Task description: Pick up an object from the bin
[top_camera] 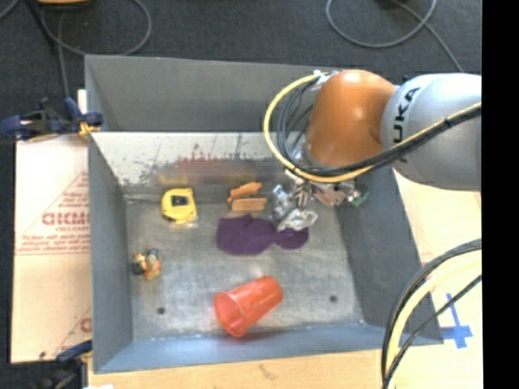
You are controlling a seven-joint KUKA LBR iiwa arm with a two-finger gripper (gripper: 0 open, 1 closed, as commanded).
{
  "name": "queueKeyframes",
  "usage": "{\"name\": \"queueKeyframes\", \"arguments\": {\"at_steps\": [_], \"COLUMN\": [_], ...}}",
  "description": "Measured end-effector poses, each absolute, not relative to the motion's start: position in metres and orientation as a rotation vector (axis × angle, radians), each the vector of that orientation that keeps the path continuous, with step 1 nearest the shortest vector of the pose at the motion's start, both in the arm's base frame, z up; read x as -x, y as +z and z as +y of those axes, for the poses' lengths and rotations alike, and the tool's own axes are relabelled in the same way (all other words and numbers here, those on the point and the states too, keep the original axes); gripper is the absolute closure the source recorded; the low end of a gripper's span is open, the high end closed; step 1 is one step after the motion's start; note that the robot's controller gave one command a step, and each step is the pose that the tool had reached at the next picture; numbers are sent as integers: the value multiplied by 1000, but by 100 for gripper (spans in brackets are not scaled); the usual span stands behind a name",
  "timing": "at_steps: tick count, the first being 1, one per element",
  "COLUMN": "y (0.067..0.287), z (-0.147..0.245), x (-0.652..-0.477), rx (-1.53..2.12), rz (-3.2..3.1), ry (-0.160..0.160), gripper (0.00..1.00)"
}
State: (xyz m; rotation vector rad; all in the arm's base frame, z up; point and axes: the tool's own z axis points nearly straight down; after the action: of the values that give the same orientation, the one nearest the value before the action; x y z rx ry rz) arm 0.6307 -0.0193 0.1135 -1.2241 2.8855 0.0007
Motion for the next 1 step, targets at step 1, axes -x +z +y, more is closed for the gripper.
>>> {"name": "queueKeyframes", "arguments": {"at_steps": [1], "y": [128], "z": [-21], "x": [-636], "rx": [1439], "rz": [2793], "ry": [2], "gripper": [100]}}
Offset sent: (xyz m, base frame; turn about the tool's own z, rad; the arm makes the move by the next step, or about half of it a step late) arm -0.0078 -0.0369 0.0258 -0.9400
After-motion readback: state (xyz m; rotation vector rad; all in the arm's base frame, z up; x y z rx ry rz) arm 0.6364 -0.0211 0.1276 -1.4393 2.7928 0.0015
